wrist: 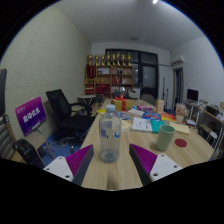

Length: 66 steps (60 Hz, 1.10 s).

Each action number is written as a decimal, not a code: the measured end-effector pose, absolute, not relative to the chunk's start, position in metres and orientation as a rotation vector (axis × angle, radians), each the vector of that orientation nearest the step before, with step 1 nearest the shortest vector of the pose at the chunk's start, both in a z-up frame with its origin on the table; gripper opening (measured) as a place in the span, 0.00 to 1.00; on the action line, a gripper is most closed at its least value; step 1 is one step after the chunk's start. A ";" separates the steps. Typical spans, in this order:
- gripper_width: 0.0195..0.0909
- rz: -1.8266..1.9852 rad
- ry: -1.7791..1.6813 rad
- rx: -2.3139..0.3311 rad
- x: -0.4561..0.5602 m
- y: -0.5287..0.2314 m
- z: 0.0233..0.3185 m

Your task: Pour water

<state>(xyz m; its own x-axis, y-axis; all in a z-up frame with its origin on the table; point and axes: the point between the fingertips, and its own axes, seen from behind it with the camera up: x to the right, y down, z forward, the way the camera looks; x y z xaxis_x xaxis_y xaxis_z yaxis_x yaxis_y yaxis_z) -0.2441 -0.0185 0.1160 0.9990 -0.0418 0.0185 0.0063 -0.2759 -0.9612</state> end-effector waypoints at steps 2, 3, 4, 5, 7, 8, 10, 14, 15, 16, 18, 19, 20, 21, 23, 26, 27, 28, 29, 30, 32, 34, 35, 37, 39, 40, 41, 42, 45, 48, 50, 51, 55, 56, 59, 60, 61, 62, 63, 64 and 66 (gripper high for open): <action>0.88 -0.051 0.028 -1.848 -0.244 -0.002 0.112; 0.88 -0.052 0.029 -1.847 -0.244 0.006 0.110; 0.89 -0.052 0.031 -1.845 -0.243 0.014 0.109; 0.89 -0.053 0.033 -1.846 -0.243 0.021 0.107; 0.90 -0.055 0.037 -1.848 -0.241 0.035 0.103; 0.90 -0.054 0.037 -1.850 -0.241 0.041 0.100; 0.90 -0.053 0.032 -1.850 -0.240 0.052 0.095; 0.90 -0.054 0.025 -1.843 -0.239 0.070 0.089; 0.90 -0.054 0.024 -1.836 -0.239 0.075 0.089; 0.91 -0.053 0.021 -1.825 -0.239 0.086 0.092; 0.90 -0.049 0.008 -1.787 -0.242 0.093 0.095; 0.90 -0.051 -0.001 -1.767 -0.242 0.098 0.098; 0.90 -0.055 -0.011 -1.751 -0.243 0.103 0.101; 0.89 -0.060 -0.023 -1.742 -0.244 0.107 0.102; 0.89 -0.070 -0.052 -1.741 -0.247 0.116 0.102; 0.60 -0.091 -0.082 -1.748 -0.245 0.129 0.095; 0.60 -0.088 -0.083 -1.728 -0.247 0.132 0.098; 0.58 -0.087 -0.086 -1.714 -0.247 0.134 0.099; 0.56 -0.089 -0.093 -1.707 -0.248 0.135 0.099; 0.54 -0.089 -0.101 -1.695 -0.249 0.137 0.100; 0.54 -0.079 -0.124 -1.677 -0.249 0.140 0.101; 0.51 -0.064 -0.139 -1.675 -0.249 0.143 0.099; 0.51 -0.055 -0.138 -1.680 -0.249 0.144 0.098; 0.51 -0.029 -0.127 -1.697 -0.249 0.146 0.097; 0.48 0.002 -0.113 -1.715 -0.251 0.146 0.094; 0.48 0.014 -0.119 -1.722 -0.250 0.149 0.097; 0.43 0.020 -0.126 -1.734 -0.250 0.149 0.096; 0.43 0.026 -0.128 -1.742 -0.250 0.150 0.097; 0.37 0.054 -0.114 -1.779 -0.248 0.152 0.094; 0.34 0.100 -0.088 -1.819 -0.245 0.155 0.093; 0.34 0.162 -0.050 -1.834 -0.248 0.154 0.100; 0.34 0.199 -0.014 -1.836 -0.251 0.150 0.109; 0.34 0.412 0.169 -1.787 -0.234 0.157 0.140; 0.34 0.476 0.232 -1.768 -0.229 0.157 0.151; 0.34 0.707 0.434 -1.716 -0.222 0.157 0.187; 0.34 0.791 0.501 -1.696 -0.217 0.158 0.194; 0.34 0.875 0.567 -1.675 -0.213 0.159 0.199; 0.34 0.942 0.652 -1.647 -0.217 0.158 0.208; 0.34 1.029 0.699 -1.625 -0.205 0.158 0.208; 0.34 1.106 0.757 -1.593 -0.194 0.165 0.207; 0.34 1.242 0.881 -1.535 -0.180 0.166 0.211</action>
